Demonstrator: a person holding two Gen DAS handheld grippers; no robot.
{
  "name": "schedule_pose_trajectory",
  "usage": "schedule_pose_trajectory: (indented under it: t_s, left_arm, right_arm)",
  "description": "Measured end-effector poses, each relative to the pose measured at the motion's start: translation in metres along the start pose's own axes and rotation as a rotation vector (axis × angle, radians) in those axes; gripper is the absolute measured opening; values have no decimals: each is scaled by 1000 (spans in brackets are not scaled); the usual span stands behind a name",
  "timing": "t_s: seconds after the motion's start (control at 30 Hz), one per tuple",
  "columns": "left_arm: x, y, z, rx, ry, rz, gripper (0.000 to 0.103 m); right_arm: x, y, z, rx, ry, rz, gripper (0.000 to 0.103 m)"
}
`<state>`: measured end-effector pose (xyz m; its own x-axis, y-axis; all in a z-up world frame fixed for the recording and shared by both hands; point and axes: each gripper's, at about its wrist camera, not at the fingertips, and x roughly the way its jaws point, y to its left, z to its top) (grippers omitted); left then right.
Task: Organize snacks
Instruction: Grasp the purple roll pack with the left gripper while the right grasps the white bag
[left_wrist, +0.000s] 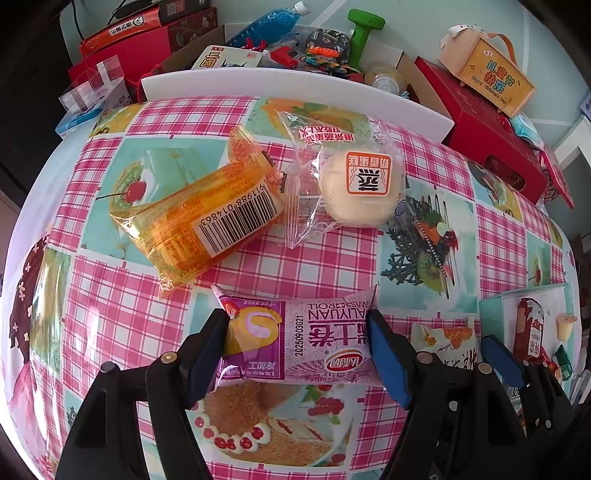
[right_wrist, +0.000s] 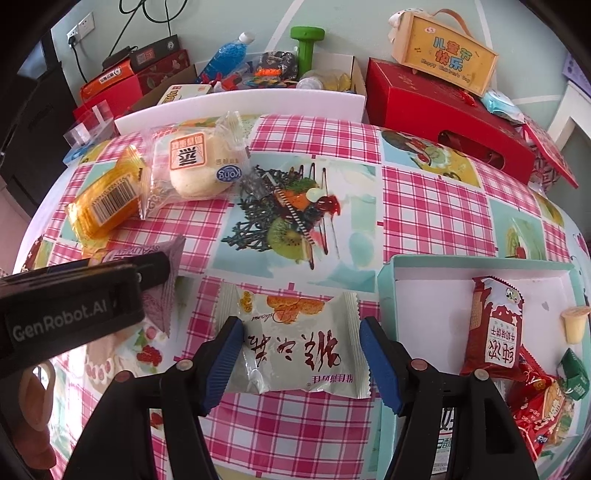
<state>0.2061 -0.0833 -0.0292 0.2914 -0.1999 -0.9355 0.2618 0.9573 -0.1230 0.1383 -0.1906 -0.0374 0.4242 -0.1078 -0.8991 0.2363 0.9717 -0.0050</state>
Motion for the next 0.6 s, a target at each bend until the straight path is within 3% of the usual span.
schedule_pose_trajectory:
  t_s: [0.23, 0.4, 0.6]
  left_arm:
    - [0, 1, -1, 2, 0, 4, 76]
    - [1, 0, 0, 3, 0, 5, 76]
    - [1, 1, 0, 1, -1, 3, 76]
  right_arm:
    - [4, -3, 2, 17, 2, 8, 81]
    - [16, 1, -2, 52, 50, 57, 83]
    - [17, 14, -4, 16, 36, 19, 82]
